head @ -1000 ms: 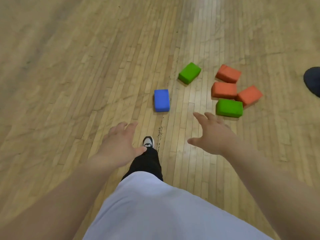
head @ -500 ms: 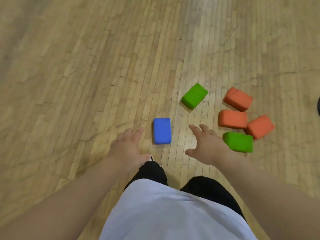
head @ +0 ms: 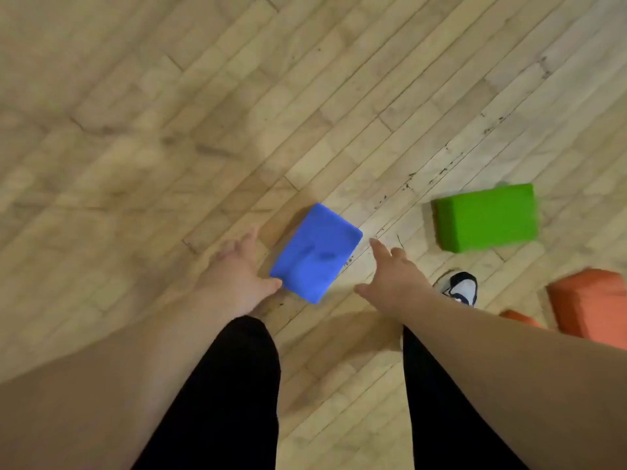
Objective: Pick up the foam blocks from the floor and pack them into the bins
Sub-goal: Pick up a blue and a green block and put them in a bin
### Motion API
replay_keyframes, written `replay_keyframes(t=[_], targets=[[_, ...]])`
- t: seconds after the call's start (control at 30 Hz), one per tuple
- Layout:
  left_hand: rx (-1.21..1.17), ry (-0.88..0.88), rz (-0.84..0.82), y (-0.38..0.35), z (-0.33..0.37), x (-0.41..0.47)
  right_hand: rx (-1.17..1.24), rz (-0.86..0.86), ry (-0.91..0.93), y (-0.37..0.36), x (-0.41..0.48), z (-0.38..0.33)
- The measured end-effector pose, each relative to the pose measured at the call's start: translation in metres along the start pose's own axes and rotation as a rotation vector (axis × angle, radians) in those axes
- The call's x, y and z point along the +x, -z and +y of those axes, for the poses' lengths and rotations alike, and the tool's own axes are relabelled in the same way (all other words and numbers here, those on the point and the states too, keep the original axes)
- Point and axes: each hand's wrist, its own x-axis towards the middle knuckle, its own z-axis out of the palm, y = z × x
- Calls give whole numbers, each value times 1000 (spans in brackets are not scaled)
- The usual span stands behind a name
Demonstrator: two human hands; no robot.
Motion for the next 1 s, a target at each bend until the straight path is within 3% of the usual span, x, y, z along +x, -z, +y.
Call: replay_keyframes(t=[0.13,0.23,0.43,0.57,0.67,0.83,1.0], targets=[[-244,143,-5,-118,4,126,-10,42,120,-40,151,14],[-429,169,14,-173,5,173,161,41,210,-74,208,24],[-435,116,1,-178,7,140,420,33,285,-74,208,64],[-352,40,-63,-161,55,93,485,5,243,-37,173,106],[-196,-1,-22,-145,114,77,367,85,239,7,160,143],[-72,-118,188,-142,234,93,-66,249,186,94,182,219],[62,-37,76,-190,305,151,-567,159,193,132,247,261]])
